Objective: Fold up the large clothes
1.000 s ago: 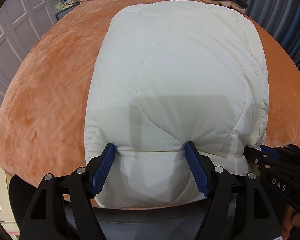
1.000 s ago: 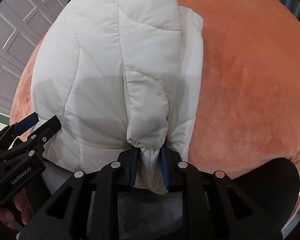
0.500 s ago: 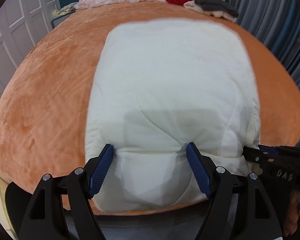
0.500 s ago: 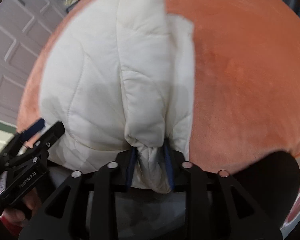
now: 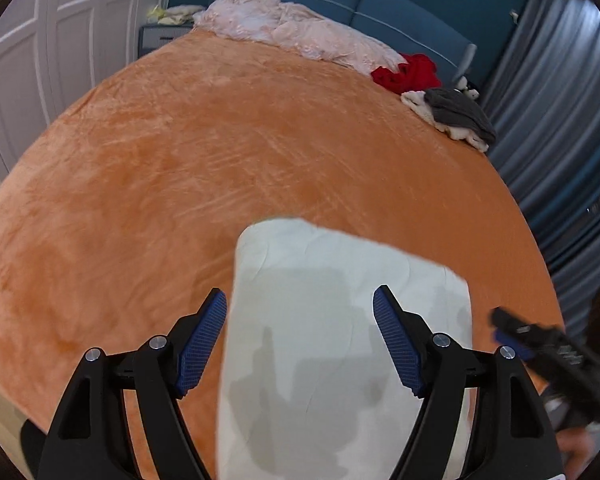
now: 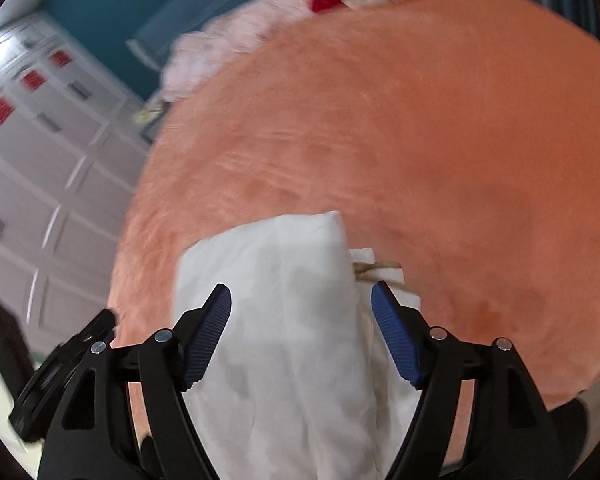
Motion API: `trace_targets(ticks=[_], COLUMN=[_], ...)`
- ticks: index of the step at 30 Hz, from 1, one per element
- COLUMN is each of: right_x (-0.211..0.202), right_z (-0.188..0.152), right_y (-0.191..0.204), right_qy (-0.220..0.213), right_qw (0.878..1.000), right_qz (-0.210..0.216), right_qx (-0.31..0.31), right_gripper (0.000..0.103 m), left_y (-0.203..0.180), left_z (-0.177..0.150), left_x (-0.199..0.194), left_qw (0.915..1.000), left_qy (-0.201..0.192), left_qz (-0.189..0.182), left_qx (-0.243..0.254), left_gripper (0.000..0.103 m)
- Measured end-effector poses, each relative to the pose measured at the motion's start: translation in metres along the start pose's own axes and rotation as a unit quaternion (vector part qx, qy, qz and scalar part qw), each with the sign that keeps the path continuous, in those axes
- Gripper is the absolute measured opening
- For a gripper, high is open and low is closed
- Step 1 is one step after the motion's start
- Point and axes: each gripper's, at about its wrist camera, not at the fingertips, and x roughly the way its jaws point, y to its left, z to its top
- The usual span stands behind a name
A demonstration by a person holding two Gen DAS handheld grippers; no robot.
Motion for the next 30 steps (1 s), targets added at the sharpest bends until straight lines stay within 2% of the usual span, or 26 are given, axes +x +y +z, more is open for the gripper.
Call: trace_targets(ticks=[1,2,3,4,6,8,9,11,14,18,22,30], right_x=[0.016,0.03,0.039,0.043,0.033,0.03,0.037,0.056,0.079,0.096,0.105,0.122], right_z=[0.003,0.002,0.001,-0.002,-0.007,-0.009,-0.012,-0.015,-0.02,-0.02,-0.024,-0.026], right_y=[-0.002,-0.003,-0.002,0.001,0.004,0.012,0.011,0.001,-0.019,-0.021,-0.021,-0.019], right_qy=[0.012,0.029,0.045,0.047,0.011,-0.02,-0.021,-0.004,0.013,0.018,0.005,-0.02], right_qw=[1.0,0.999,0.998,0.998,1.0,0.999,0.997,0.995,0.996,0.995,0.992,0.991], right_qz=[-0.008,-0.011,-0.002,0.022,0.023,-0.024,-0.052,-0.074,-0.075,-0.079,-0.089,-0.093], right_qx=[0.016,0.028,0.036,0.042,0.012,-0.039,-0.056,-0.064,-0.048,-0.06,-0.086,-0.096], right_gripper=[0.069,0.062,0.038,0.024,0.014,0.014,0.014,0.015,0.021,0.024,0.027,0.027], left_y=[-0.003,-0.007,-0.01,-0.013,-0.019,-0.021,-0.021,-0.022,-0.025,-0.023,-0.018,-0.021], left_z=[0.005,0.008,0.008,0.007,0.002,-0.004,-0.007,-0.017,-0.028,-0.033,-0.035,-0.041], left_x=[0.011,0.022,0.029,0.038,0.056,0.071,0.078,0.098,0.113,0.128,0.143,0.158], left_qw=[1.0,0.9998,0.9997,0.9994,0.9988,0.9983,0.9979,0.9966,0.9951,0.994,0.9941,0.9917], left_qy=[0.009,0.018,0.024,0.033,0.046,0.052,0.056,0.059,0.048,0.041,0.041,0.026], left_qz=[0.0,0.001,0.001,0.004,0.007,0.015,0.021,0.044,0.068,0.081,0.085,0.108], left_qx=[-0.002,0.001,0.003,0.007,0.015,0.022,0.025,0.036,0.055,0.06,0.054,0.064], left_gripper=[0.072,0.072,0.072,0.072,0.072,0.072,0.072,0.075,0.077,0.08,0.084,0.087])
